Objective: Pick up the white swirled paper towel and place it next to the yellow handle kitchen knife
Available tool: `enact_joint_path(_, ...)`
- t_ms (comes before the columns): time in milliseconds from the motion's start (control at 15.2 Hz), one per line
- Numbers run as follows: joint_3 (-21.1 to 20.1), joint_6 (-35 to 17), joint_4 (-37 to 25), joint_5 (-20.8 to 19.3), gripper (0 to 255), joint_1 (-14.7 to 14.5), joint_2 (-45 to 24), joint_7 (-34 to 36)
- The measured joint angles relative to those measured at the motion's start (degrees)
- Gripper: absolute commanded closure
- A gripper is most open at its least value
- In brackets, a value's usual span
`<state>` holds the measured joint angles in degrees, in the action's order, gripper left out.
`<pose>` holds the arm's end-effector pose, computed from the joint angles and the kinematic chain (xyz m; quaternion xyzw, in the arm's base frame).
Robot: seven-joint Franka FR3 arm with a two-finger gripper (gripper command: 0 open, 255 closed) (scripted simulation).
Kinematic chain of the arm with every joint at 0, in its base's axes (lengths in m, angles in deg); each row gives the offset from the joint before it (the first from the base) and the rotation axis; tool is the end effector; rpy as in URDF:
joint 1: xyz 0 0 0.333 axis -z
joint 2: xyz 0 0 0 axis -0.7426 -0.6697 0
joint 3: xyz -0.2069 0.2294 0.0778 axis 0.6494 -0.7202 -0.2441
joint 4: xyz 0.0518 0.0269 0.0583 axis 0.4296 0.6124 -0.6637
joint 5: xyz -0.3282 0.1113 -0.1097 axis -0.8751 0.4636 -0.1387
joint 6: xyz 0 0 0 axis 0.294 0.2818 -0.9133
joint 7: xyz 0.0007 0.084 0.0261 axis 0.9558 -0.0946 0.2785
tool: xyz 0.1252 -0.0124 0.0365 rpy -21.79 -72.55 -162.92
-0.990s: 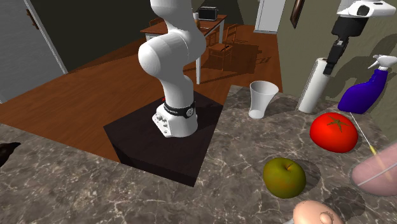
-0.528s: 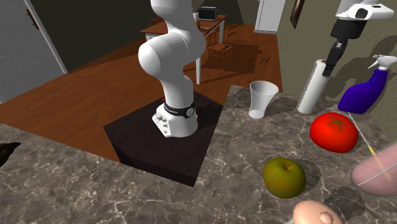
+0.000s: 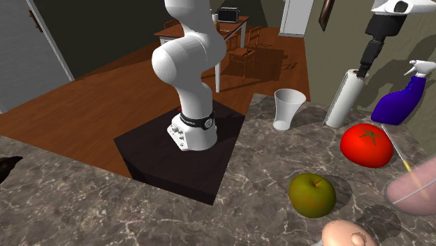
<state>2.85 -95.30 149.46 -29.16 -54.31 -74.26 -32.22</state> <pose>0.3553 0.3718 0.4261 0.9990 0.0189 0.0289 0.0272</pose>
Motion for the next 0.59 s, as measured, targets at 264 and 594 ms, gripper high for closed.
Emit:
enact_joint_path(264, 0.1, 4.3, -3.2, 1.2, 0, -0.1, 1.4, -0.8)
enact_joint_path(594, 0.1, 4.7, -3.4, 1.4, 0, -0.1, 1.7, -0.9)
